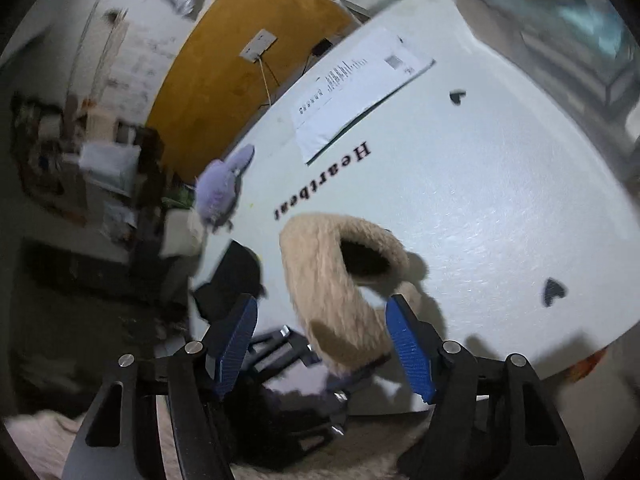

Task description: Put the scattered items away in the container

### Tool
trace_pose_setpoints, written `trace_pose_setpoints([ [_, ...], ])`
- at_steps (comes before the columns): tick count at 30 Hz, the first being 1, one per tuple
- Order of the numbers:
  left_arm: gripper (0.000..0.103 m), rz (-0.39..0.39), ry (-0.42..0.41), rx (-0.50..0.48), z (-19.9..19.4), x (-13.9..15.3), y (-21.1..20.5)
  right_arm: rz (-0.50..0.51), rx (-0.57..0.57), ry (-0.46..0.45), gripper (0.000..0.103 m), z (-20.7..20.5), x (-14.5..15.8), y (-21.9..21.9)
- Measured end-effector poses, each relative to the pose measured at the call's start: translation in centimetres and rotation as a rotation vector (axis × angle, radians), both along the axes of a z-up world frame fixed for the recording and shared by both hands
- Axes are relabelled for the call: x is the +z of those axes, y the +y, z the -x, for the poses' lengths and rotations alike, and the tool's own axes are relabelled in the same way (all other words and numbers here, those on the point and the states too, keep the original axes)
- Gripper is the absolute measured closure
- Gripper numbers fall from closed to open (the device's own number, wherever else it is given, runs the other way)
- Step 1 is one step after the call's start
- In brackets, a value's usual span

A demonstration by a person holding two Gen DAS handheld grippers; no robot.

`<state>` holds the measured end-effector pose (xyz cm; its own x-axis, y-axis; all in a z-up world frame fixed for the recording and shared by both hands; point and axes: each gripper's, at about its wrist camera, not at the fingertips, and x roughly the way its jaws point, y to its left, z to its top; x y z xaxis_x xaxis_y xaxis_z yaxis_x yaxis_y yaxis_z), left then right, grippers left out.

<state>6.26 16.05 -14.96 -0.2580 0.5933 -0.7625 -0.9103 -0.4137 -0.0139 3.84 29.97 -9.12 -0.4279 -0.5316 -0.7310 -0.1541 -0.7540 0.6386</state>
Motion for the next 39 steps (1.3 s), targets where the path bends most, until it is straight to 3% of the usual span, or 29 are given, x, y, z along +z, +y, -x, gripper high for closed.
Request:
trace_pose_setpoints([
  [7,0.083,-0.105,-0.200,0.104,3.0,0.5,0.6,-0.131,-0.088,0.027,0.040,-3.4,-1.3,1.1],
  [12,0.083,-0.157,-0.419,0.217,6.5,0.9,0.4,-0.249,0.001,0.061,0.040,-5.6,-2.3,0.4],
  [18,0.083,-0.188,-0.629,0.336,10.0,1.2,0.3,-0.547,0.185,0.189,0.039,-5.3,-3.2,-5.2],
  [22,0.083,-0.179,-0.729,0.392,11.8,1.3,0.3,-0.687,0.177,0.294,0.039,-3.9,-3.6,-7.8],
  [25,0.083,-0.171,-0.786,0.419,12.8,1.2,0.3,-0.689,0.153,0.329,0.039,-2.7,-3.6,-8.5],
  [29,0.083,-0.167,-0.835,0.440,13.2,1.0,0.3,-0.661,0.087,0.316,0.042,-1.0,-3.9,-8.1],
  [30,0.083,-0.167,-0.843,0.445,13.2,1.0,0.3,-0.639,0.075,0.307,0.045,-0.8,-4.1,-7.8],
  [32,0.083,-0.170,-0.849,0.456,13.3,0.9,0.2,-0.610,0.070,0.288,0.065,-0.4,-4.4,-7.5],
  [33,0.083,-0.166,-0.845,0.461,13.3,0.9,0.2,-0.615,0.073,0.280,0.066,-0.3,-4.5,-7.5],
  [34,0.079,-0.159,-0.836,0.465,13.3,0.9,0.2,-0.620,0.074,0.275,0.071,-0.3,-4.6,-7.4],
  [37,0.052,-0.135,-0.741,0.475,12.8,1.8,-0.4,-0.620,0.053,0.246,0.075,0.1,-4.9,-6.6],
  [39,0.049,-0.141,-0.645,0.475,12.1,2.9,-1.8,-0.592,0.031,0.224,0.076,0.4,-4.9,-5.6],
])
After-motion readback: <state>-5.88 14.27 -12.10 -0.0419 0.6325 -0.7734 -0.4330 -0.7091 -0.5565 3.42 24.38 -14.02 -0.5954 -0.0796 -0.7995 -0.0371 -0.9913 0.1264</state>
